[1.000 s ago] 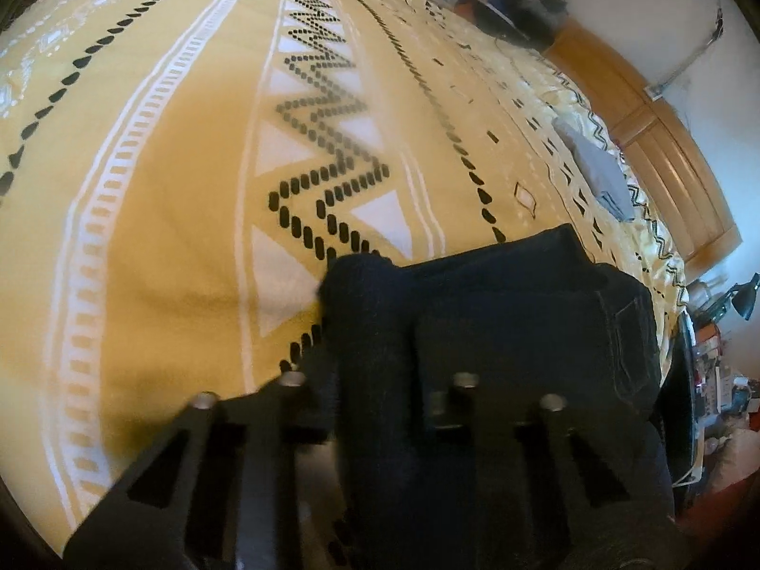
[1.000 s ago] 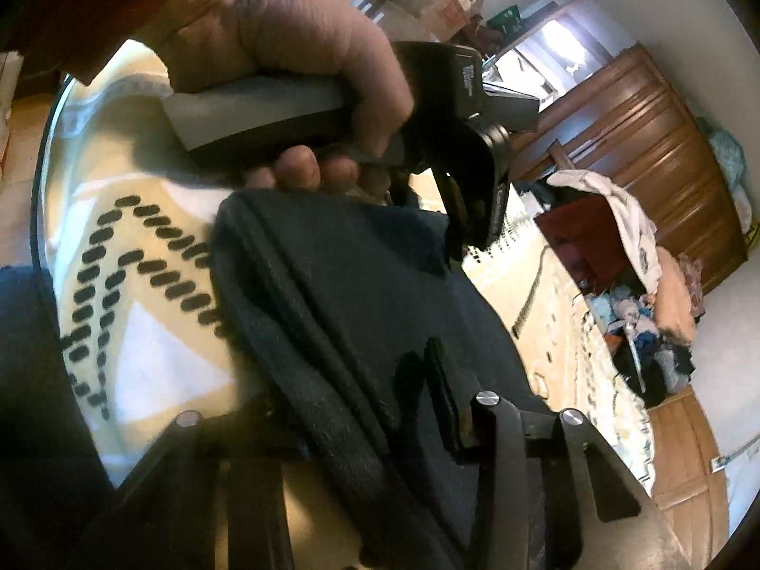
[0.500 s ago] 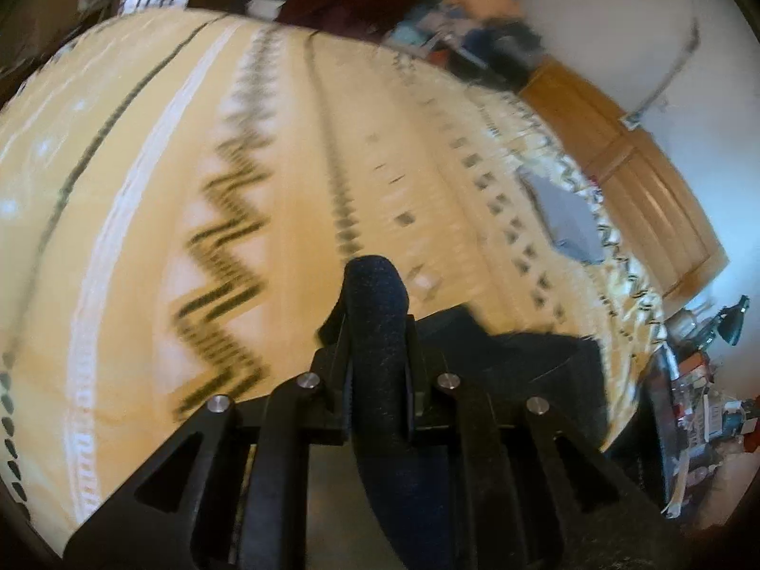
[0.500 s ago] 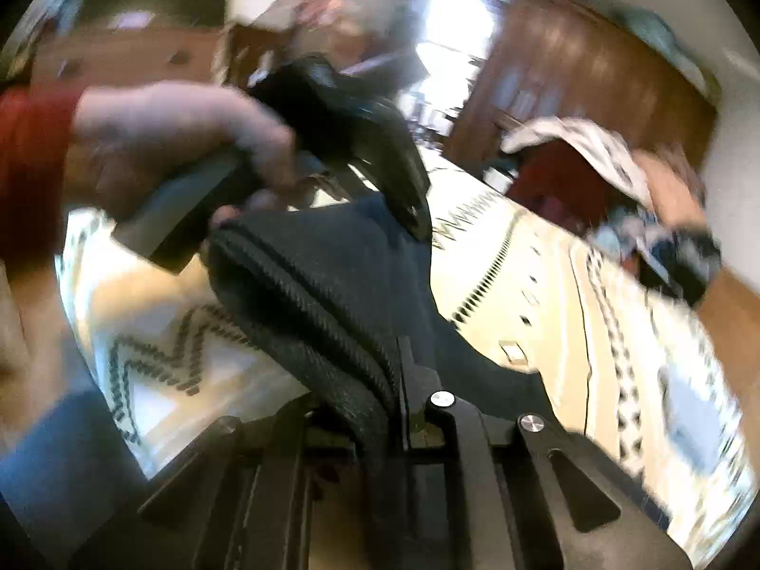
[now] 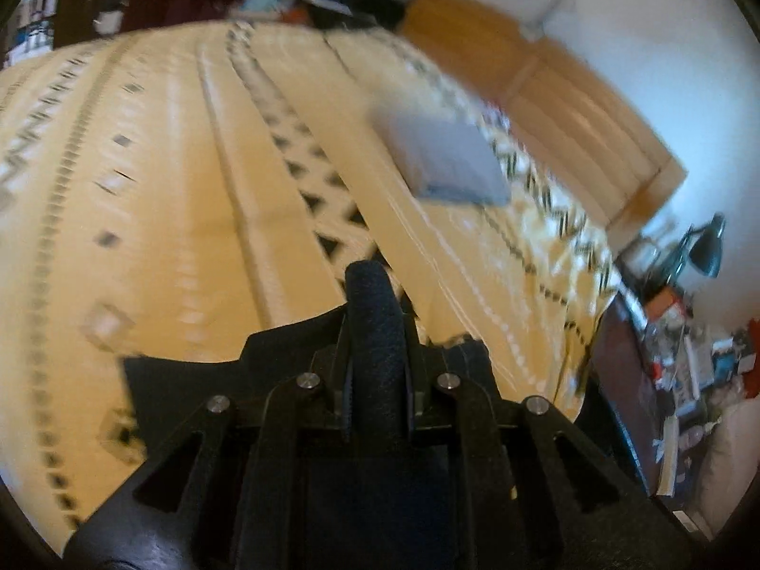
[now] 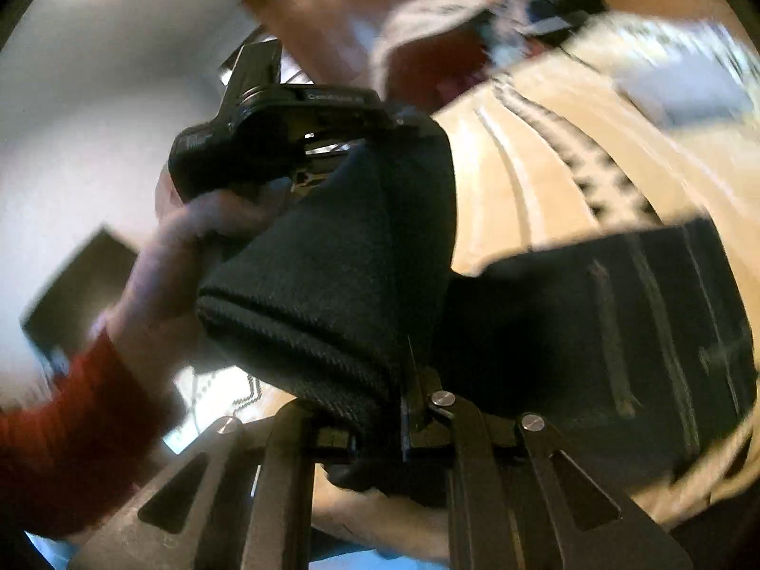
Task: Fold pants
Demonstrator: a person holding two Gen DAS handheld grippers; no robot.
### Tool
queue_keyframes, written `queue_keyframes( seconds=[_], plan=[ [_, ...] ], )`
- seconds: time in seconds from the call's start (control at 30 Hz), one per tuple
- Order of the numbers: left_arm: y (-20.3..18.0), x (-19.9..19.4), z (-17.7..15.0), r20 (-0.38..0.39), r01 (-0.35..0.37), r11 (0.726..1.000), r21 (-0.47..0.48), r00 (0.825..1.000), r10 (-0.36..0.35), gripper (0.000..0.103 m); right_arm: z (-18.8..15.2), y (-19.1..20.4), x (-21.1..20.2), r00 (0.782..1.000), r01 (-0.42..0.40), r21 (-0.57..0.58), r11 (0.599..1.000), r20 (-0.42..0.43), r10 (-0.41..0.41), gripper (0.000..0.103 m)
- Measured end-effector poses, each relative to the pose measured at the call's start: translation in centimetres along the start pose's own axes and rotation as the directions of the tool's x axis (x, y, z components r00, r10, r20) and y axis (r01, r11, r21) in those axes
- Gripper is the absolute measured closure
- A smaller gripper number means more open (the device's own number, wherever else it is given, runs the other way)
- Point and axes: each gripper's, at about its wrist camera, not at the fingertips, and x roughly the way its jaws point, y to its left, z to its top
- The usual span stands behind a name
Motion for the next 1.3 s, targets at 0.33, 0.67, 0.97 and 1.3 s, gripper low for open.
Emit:
queue_keyframes(
  seconds=[0.33,0.67,0.97,1.3],
  plan=[
    [-7.1,10.0,-2.5,-0.096,-0.070,0.995,0.070,0.992,0.076,0.087,-2.2,-13.4,-4.4,0.990,-0.136,0.372,0.918,0.010,0.142,0.088],
    [-8.4,13.7,-3.4,-0.141,-0.034,0.999,0.042,0.989,0.039,0.030,-2.6,-15.8,-8.9,0.994,-0.105,0.383,0.918,0.010,0.109,0.068],
    [-4.2,5.5,-2.9,-0.031,-0.013,0.999,-0.033,0.999,0.012,0.026,-0.2,-16.3,-9.8,0.970,-0.200,0.341,0.919,-0.065,0.235,0.043],
    [6.9,-4.8,-7.9,0.039,-0.157,0.969,-0.193,0.985,0.167,0.026,5.5,-19.4,-7.6,0.937,-0.256,0.341,0.905,-0.142,0.318,0.033]
  ],
)
